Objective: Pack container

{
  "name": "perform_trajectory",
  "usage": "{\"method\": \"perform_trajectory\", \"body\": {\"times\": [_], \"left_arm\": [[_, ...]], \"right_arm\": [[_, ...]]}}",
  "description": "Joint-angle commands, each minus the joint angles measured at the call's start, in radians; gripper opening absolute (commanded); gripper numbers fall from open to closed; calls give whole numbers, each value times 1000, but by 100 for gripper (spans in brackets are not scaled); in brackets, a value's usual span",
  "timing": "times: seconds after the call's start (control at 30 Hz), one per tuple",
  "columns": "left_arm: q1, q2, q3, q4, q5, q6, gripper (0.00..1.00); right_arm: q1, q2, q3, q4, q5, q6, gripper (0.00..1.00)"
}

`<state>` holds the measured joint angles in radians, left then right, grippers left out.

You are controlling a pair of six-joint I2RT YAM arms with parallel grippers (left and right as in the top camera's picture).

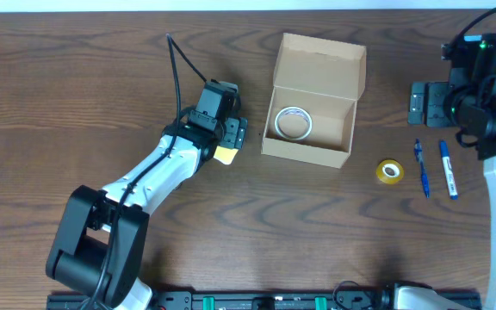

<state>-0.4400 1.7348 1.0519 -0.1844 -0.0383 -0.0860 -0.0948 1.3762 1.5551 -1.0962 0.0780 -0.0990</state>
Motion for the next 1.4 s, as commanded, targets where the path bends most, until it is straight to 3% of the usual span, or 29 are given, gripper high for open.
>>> {"method": "perform_trajectory", "body": {"times": [0.0, 0.27, 0.53, 0.63, 0.93, 1.17, 1.37], "left_arm": [[9, 10, 11, 11, -24, -54, 83], [9, 11, -1, 51, -24, -80, 81], [9, 11, -39, 130, -43, -85, 73], [8, 11, -66, 177, -105, -130, 73], [8, 11, -187, 277, -80, -202, 72], [-3, 11, -259, 352, -3, -188, 77], [-14, 11, -259, 303, 101, -139, 84]], "right_arm": [[5, 5, 19, -1, -7, 0, 98], [5, 5, 19, -2, -8, 1, 99], [5, 5, 19, -23, -3, 0, 99], [5, 5, 19, -35, -2, 0, 99], [5, 5, 19, -49, 0, 0, 99], [5, 5, 19, -61, 0, 1, 99], [5, 5, 19, -73, 0, 1, 99]]}}
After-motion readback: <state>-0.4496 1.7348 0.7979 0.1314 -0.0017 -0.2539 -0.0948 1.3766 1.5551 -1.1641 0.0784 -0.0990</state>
